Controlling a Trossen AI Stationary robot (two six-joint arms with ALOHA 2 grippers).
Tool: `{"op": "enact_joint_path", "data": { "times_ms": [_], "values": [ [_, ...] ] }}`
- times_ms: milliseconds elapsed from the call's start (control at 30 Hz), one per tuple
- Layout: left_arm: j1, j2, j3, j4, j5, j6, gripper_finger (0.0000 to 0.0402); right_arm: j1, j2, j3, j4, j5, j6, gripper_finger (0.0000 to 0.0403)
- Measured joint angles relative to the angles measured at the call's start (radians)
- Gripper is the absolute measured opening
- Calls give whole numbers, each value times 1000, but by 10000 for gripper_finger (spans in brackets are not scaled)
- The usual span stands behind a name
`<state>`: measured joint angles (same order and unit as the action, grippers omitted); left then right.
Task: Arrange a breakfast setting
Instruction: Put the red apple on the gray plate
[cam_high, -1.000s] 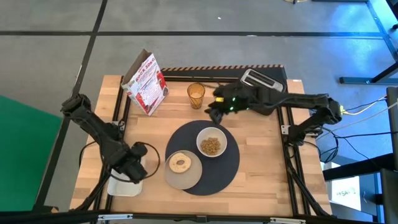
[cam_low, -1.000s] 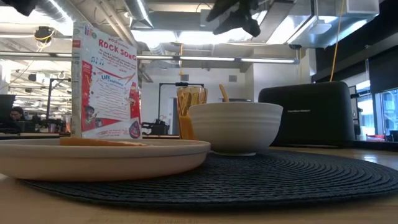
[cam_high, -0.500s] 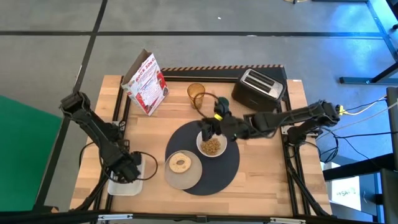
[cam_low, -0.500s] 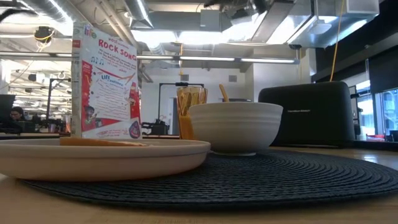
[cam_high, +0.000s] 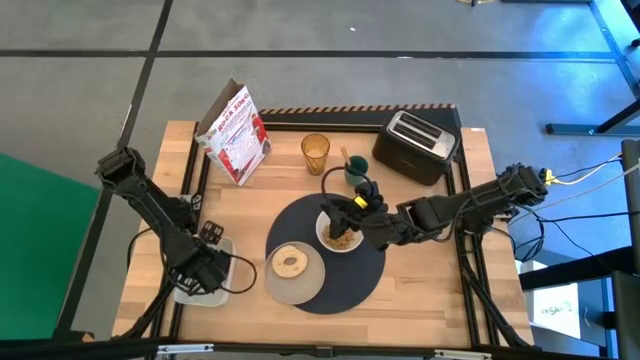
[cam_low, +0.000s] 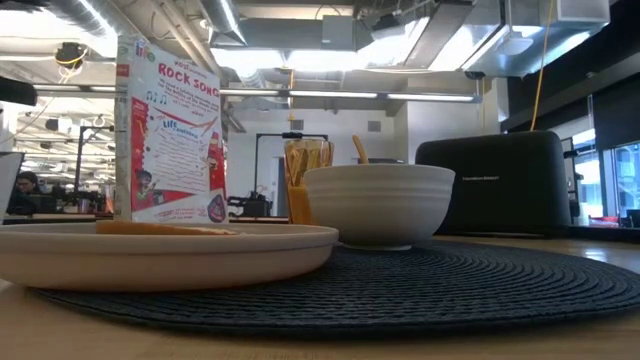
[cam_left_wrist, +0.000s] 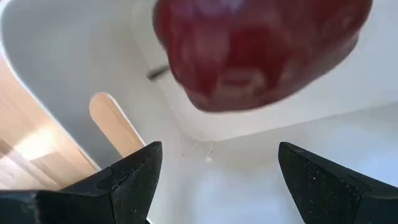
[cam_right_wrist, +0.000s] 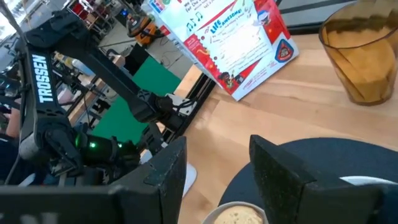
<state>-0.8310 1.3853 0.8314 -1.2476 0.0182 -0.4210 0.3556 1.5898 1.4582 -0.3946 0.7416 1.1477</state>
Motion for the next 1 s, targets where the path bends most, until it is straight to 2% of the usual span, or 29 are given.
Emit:
{"op": "enact_joint_path", "data": {
  "times_ms": [100,267,433,600,733,867,1000],
  "values": [
    [0,-1,0,-6,14,-23,316,-1,0,0,0,-9,0,166],
    [0,-49,0,11,91,-227,316,-2,0,0,-1,-19,0,166],
    [-1,-184,0,14,120,-487,316,-2,0,0,-7,-35,0,166],
    [-1,-320,1,17,27,-916,316,-2,0,0,-15,-46,-3,166],
    [-2,-368,1,42,-71,-1224,316,-3,0,0,-30,-46,-4,166],
    [-2,-368,2,103,-154,-1352,316,-3,0,0,-36,-46,-24,166],
    [-2,-328,2,112,-186,-1426,316,-3,0,0,-59,-46,-33,166]
  ]
}}
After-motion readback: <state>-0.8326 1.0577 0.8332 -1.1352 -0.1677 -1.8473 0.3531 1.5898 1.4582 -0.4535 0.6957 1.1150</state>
